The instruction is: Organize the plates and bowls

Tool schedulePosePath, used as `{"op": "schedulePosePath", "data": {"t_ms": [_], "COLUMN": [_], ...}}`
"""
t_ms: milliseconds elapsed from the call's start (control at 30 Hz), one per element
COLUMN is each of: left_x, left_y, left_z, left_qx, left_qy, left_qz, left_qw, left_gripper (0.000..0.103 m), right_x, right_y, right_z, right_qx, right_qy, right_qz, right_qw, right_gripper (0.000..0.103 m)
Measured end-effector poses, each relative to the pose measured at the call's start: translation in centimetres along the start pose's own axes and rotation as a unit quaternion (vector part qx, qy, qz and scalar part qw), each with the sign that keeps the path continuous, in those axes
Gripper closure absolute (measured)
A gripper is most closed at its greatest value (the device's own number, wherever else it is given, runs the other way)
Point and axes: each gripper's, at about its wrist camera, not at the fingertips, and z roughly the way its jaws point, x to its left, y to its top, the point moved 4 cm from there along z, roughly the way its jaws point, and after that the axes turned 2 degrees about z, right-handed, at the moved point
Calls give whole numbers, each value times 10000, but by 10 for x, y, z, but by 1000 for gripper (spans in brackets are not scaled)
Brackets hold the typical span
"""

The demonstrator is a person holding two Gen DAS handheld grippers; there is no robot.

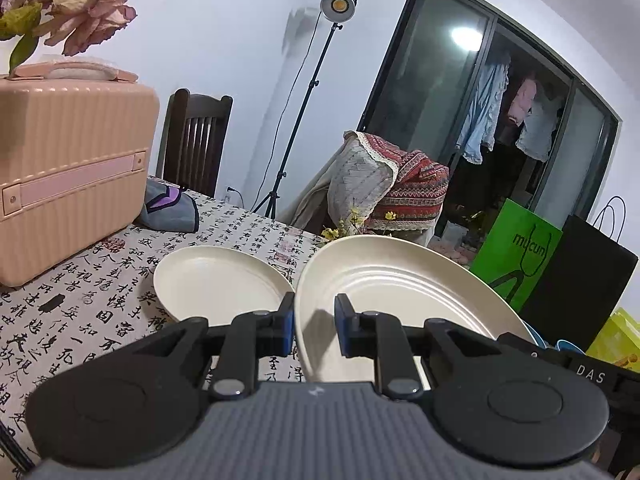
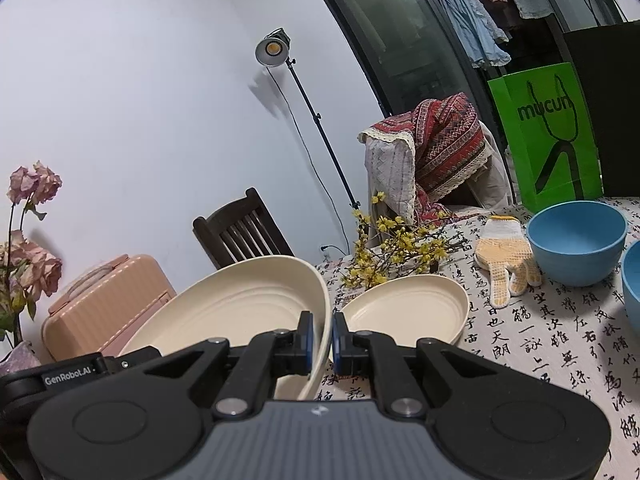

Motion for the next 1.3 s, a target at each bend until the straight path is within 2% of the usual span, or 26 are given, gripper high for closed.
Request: {"op": "schedulePosePath", "data": {"t_ms": [1300], "left_x": [-24], "left_y": [-32], "left_z": [-32], "left_qx": [73], "left_qy": [-210], "left_qz": [110], "left_qw": [9997], "left_gripper": [83], "right_x": [-22], "right_y": [-20], "right_z": [-54], "right_qx": [-80], "right_qy": [-113], "right_qz": [103], "right_qw": [9999], "right_gripper": [94]}}
